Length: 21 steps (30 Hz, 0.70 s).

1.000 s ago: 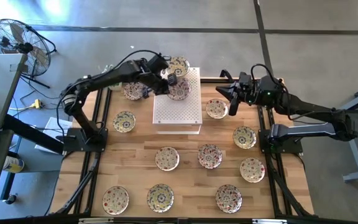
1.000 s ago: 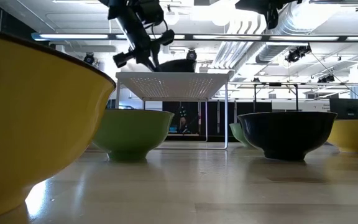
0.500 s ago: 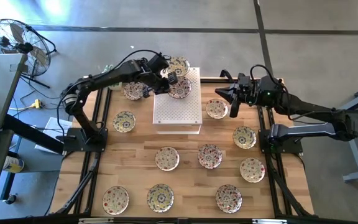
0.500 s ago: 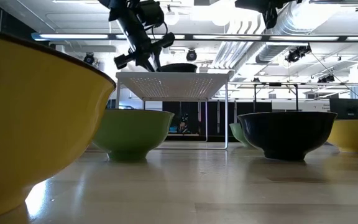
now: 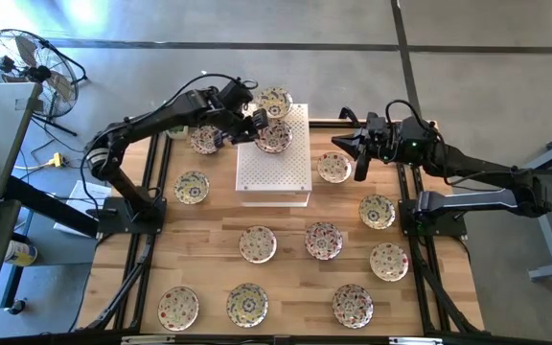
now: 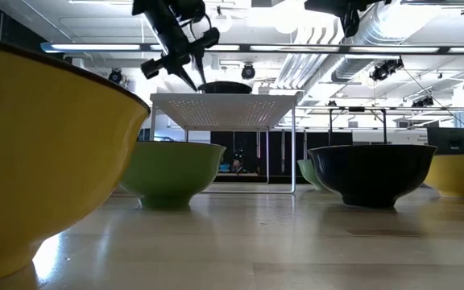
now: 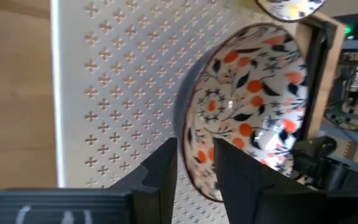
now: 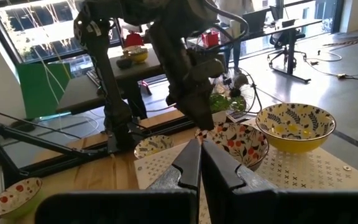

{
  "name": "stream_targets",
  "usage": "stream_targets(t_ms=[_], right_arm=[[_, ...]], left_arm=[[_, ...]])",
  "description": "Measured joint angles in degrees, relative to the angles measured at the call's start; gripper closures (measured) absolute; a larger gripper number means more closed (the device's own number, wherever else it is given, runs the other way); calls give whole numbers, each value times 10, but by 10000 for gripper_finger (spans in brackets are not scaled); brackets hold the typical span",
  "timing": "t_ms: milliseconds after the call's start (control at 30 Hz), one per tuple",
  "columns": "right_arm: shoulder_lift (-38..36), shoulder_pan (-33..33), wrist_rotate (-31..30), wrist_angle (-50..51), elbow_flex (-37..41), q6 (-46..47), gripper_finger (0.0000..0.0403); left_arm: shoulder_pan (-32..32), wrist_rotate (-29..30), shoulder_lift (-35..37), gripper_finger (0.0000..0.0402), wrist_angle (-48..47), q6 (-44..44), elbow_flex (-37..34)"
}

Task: Pick & Place Mini bowls
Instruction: Put the orange patterned bowl on the shelf, then put the red patterned bowl on the shelf

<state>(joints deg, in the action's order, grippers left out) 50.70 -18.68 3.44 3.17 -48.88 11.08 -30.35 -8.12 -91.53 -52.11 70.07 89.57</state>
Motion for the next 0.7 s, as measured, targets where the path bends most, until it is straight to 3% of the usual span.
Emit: stream_targets(t_ms=[167, 400, 567, 700], right_arm=[[0, 0, 0, 0, 0, -10, 402], [0, 0, -14, 0, 0, -26, 402], [0, 1, -13, 1, 0, -23, 401], [0, 1, -12, 4, 0, -23, 402]], left_arm=[[1, -16, 4, 298, 3, -50, -1], [26, -9, 28, 337, 40, -230, 7], [54, 62, 69, 393, 48, -309, 8], [87, 128, 94, 393, 72, -357, 8]])
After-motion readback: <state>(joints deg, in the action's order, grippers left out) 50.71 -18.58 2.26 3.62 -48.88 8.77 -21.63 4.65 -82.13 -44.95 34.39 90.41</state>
